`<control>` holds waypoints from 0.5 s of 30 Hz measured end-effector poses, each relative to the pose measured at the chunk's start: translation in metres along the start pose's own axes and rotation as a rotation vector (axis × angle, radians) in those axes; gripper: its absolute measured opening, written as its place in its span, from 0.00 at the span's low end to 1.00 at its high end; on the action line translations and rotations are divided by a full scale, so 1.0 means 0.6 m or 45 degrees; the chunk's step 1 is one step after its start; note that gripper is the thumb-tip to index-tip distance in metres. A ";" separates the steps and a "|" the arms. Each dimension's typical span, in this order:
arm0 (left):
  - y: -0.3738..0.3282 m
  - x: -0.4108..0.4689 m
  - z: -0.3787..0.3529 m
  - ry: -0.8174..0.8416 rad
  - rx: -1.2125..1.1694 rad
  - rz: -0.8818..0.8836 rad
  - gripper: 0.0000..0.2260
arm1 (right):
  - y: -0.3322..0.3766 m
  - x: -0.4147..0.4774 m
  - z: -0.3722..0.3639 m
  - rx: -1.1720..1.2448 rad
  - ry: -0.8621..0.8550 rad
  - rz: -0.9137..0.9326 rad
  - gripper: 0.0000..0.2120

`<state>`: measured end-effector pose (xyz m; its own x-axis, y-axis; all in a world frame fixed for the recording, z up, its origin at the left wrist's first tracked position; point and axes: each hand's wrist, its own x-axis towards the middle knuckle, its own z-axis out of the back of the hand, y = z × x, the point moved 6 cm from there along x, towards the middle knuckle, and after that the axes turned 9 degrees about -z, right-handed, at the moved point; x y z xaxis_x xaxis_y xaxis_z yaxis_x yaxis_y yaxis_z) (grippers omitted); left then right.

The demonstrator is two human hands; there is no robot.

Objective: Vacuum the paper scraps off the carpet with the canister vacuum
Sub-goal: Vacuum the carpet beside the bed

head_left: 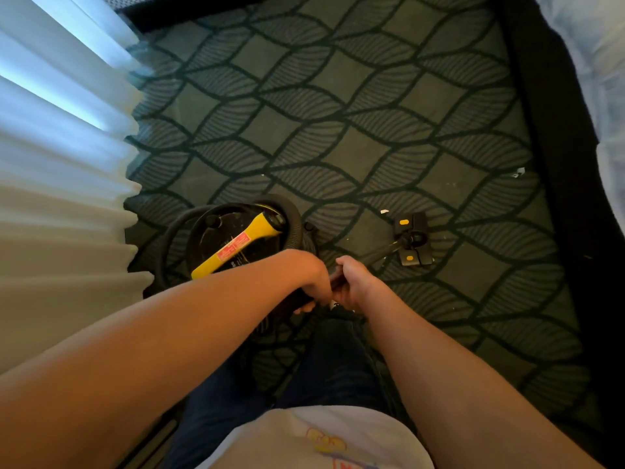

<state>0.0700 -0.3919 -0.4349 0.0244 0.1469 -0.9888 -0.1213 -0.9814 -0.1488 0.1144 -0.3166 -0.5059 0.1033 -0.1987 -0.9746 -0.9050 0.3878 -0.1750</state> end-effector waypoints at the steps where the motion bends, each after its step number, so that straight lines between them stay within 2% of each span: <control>1: 0.004 0.000 0.004 0.013 0.007 -0.003 0.16 | 0.003 0.002 -0.004 0.011 -0.001 0.011 0.10; 9: 0.056 0.024 0.001 0.041 -0.086 -0.102 0.15 | -0.011 0.042 -0.040 0.114 -0.093 0.092 0.15; 13: 0.070 0.032 -0.029 0.071 -0.161 -0.188 0.14 | -0.032 0.081 -0.047 0.272 -0.251 0.271 0.13; 15: 0.080 0.035 -0.040 0.094 -0.165 -0.220 0.11 | -0.040 0.095 -0.046 0.353 -0.350 0.345 0.26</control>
<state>0.0884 -0.4387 -0.4628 0.1067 0.3092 -0.9450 0.0193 -0.9509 -0.3090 0.1305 -0.3622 -0.5535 0.0179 0.1738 -0.9846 -0.7739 0.6260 0.0964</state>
